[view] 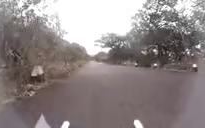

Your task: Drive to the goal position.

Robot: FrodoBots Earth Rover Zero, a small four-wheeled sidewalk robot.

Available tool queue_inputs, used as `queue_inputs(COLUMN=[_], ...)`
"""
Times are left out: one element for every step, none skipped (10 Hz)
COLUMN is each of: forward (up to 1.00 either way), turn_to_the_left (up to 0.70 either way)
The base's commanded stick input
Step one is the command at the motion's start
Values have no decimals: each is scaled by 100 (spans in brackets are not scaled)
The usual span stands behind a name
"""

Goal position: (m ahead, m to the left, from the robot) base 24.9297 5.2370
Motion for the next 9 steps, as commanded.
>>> queue_inputs(forward=[50, 50, 50, 50, 50, 50, 50, 50, 50], turn_to_the_left=[0, 0, 0, 0, 0, 0, 0, 0, 0])
